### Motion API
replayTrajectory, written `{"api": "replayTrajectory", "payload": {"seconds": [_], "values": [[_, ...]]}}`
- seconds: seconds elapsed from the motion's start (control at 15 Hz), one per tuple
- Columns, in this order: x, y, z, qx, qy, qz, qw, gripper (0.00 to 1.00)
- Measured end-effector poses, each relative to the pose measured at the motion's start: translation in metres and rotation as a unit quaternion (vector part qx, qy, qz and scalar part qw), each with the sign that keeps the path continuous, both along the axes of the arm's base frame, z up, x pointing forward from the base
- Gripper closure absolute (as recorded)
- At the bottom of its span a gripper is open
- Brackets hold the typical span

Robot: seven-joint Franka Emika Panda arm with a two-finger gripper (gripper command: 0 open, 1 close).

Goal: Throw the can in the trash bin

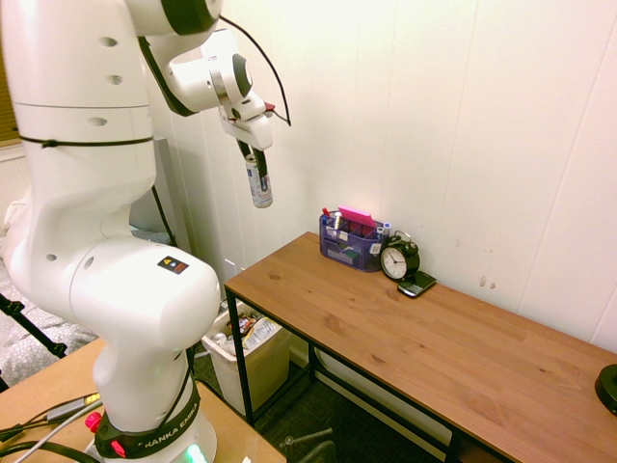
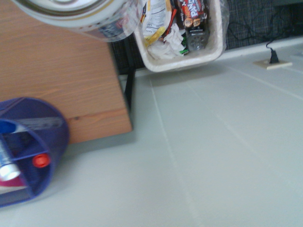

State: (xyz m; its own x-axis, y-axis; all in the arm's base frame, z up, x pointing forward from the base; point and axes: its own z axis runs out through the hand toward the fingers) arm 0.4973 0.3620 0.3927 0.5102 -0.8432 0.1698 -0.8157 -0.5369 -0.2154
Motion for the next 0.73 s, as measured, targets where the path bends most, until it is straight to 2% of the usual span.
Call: {"api": "replayTrajectory", "payload": {"seconds": [0.13, 0.2, 0.33, 0.6, 0.73], "values": [[0.015, 0.039, -0.029, 0.002, 0.024, 0.024, 0.999, 1.0], [0.022, 0.054, -0.039, 0.002, 0.033, 0.036, 0.999, 0.0], [0.038, 0.076, -0.048, -0.003, 0.051, 0.048, 0.998, 0.0], [0.073, 0.096, -0.041, -0.01, 0.057, 0.047, 0.997, 0.0], [0.078, 0.104, -0.041, -0.012, 0.059, 0.045, 0.997, 0.0]]}}
